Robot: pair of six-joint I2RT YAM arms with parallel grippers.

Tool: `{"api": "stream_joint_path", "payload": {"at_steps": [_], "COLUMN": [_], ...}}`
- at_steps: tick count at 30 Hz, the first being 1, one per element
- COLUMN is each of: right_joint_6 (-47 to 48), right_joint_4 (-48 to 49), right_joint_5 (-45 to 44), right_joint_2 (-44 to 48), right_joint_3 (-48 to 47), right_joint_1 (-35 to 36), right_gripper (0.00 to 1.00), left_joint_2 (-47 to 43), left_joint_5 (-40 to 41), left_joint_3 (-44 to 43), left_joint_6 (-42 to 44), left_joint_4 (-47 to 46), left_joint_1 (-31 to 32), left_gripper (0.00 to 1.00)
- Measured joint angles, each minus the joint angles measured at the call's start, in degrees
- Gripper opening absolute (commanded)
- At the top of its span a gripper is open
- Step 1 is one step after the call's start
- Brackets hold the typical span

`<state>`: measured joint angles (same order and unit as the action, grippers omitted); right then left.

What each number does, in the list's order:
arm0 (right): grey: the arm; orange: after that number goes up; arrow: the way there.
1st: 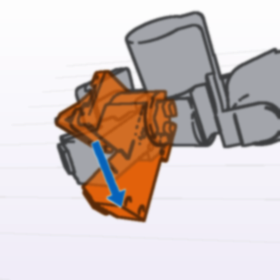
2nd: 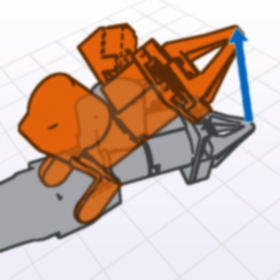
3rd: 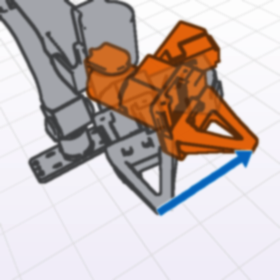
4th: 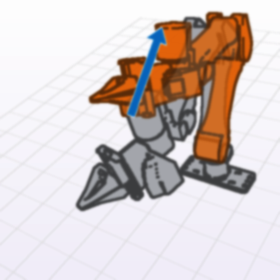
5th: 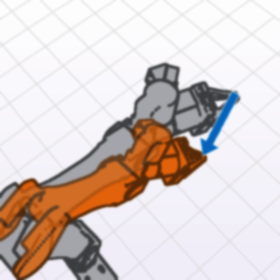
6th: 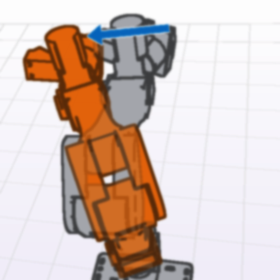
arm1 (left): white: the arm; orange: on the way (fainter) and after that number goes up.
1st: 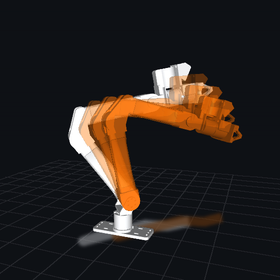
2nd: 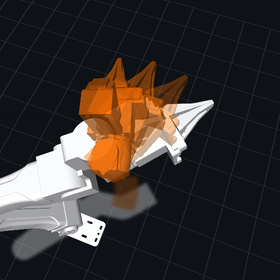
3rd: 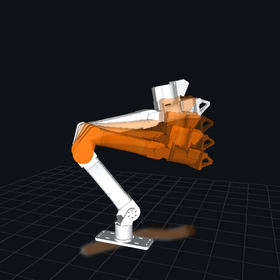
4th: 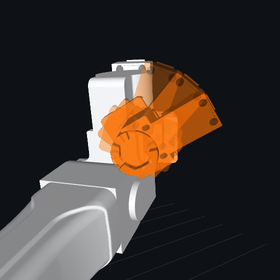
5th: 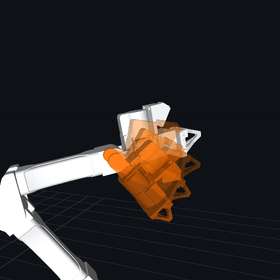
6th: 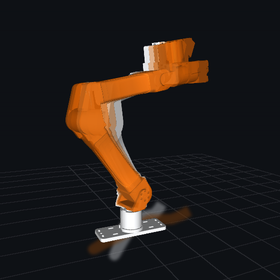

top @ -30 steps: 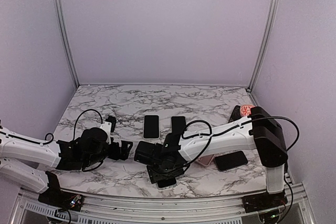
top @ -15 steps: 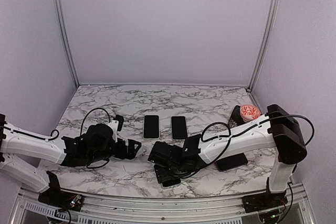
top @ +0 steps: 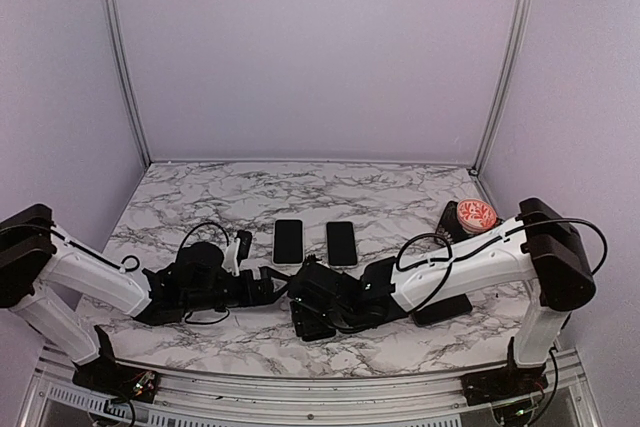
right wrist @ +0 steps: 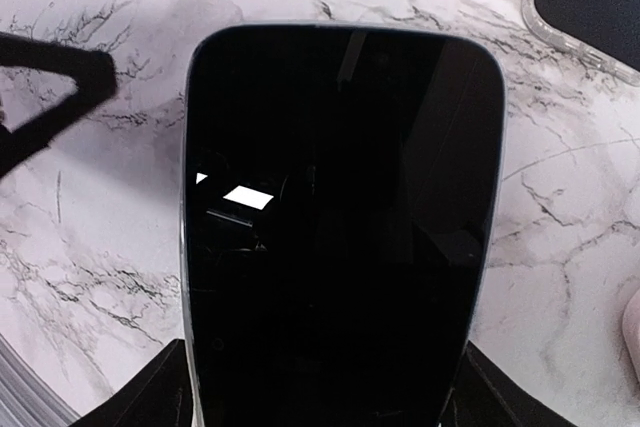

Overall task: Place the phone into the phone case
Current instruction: Pick up the phone with the phone case at the center of the board, then pass from the right arm to the left

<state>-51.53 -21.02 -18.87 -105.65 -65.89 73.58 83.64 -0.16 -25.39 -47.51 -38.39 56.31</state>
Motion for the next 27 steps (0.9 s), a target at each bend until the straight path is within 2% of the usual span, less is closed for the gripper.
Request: {"api": "stream_joint_path", "payload": {"at_steps": [4, 10, 17, 22, 27], "right_joint_6": [0.81, 3.04, 5.18, 6.49, 7.67], "right_joint_4": [2.4, 6.43, 8.61, 8.52, 8.02], "right_joint_5": [-1.01, -1.55, -1.64, -1.84, -2.16], "right_joint_2": [0.04, 1.57, 1.97, 1.97, 1.97], "right_joint_3": [0.7, 2.45, 2.45, 2.38, 2.05], "right_joint_1": [0.0, 0.0, -0.02, 0.0, 0.0], "right_gripper": [0.37, 0.36, 0.36, 0.36, 0.36], "left_joint_2": [8.22, 16.02, 19.58, 20.74, 20.96], "left_joint_5": [-2.84, -5.66, -7.26, -8.33, -9.05], "left_joint_3": [0.79, 1.6, 0.59, -0.59, -1.51], "left_joint_6": [-7.28, -14.51, -17.38, -18.01, -17.9], "left_joint_4": [-8.37, -19.82, -26.93, -29.11, -30.49], "left_joint_1": [-0.72, -0.92, -0.92, -0.92, -0.92], "left_gripper": [0.95, 0.83, 0.59, 0.36, 0.19]}}
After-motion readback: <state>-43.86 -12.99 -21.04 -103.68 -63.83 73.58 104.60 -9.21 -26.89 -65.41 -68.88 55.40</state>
